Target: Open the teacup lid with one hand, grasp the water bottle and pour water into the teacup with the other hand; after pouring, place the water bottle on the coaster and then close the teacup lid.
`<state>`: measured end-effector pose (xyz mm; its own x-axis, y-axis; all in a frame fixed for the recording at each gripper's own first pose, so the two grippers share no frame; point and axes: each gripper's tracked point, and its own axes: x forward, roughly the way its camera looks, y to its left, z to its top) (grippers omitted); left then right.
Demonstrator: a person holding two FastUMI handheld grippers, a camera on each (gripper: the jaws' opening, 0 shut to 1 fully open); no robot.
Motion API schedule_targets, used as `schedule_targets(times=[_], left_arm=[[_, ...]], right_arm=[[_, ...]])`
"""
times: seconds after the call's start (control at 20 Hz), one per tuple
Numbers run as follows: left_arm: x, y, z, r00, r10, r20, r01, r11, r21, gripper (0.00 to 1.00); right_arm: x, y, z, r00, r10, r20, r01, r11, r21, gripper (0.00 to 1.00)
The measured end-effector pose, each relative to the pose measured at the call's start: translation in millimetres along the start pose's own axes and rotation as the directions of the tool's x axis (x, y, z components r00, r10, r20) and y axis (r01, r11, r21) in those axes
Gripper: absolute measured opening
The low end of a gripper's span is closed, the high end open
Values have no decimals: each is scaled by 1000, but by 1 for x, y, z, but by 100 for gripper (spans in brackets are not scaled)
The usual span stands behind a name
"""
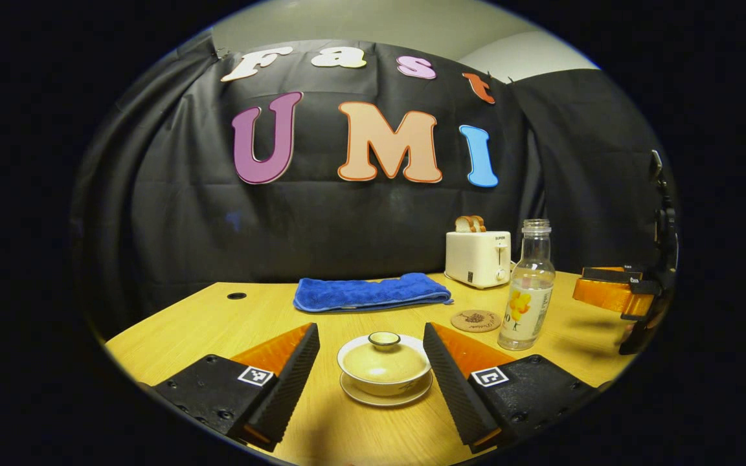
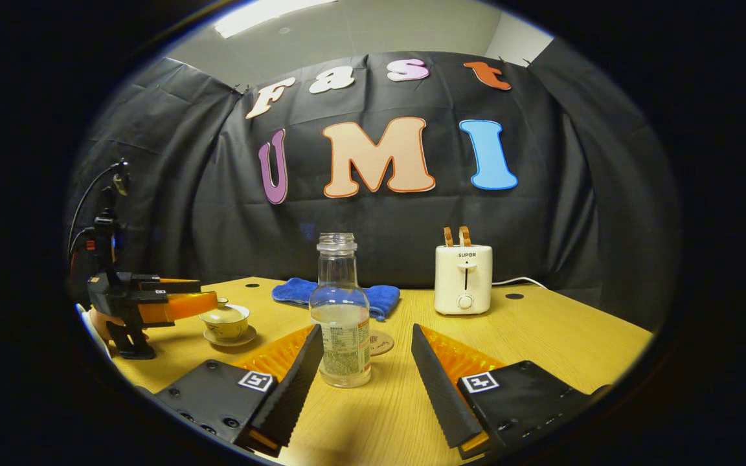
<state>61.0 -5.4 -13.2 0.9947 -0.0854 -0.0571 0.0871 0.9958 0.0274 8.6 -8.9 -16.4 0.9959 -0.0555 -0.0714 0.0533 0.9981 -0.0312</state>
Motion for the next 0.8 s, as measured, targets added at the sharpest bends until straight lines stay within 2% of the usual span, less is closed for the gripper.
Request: schedule_targets(times=[0.2,0.35,0.5,0.6,0.7,0.75,0.8], left_arm=[[11,-1,-2,1000,-6,-21,7,1000,10,94],[18,-5,-2,999,-30,-29,31,999,19,84],[24,-11,-11,995,-57,-76,60,998,34,81],[26,-17,-17,990,-79,-114,85,995,49,74],[30,-18,-20,986,-80,-145,90,994,65,70],[31,-18,-20,985,-79,-154,91,993,73,63],[31,-18,-20,985,-80,-155,92,993,75,63]], right_arm=[[0,0,0,1000,0,0,0,1000,0,89],[0,0,-1,1000,-1,0,1,1000,0,89],[-1,0,-1,1000,-1,0,1,1000,0,89],[0,0,-1,1000,-2,0,2,1000,-1,89],[-1,-1,-1,1000,-6,0,6,1000,-1,89],[0,-1,0,1000,-6,0,6,1000,-1,89],[0,-1,-1,1000,-6,1,6,1000,-1,89]])
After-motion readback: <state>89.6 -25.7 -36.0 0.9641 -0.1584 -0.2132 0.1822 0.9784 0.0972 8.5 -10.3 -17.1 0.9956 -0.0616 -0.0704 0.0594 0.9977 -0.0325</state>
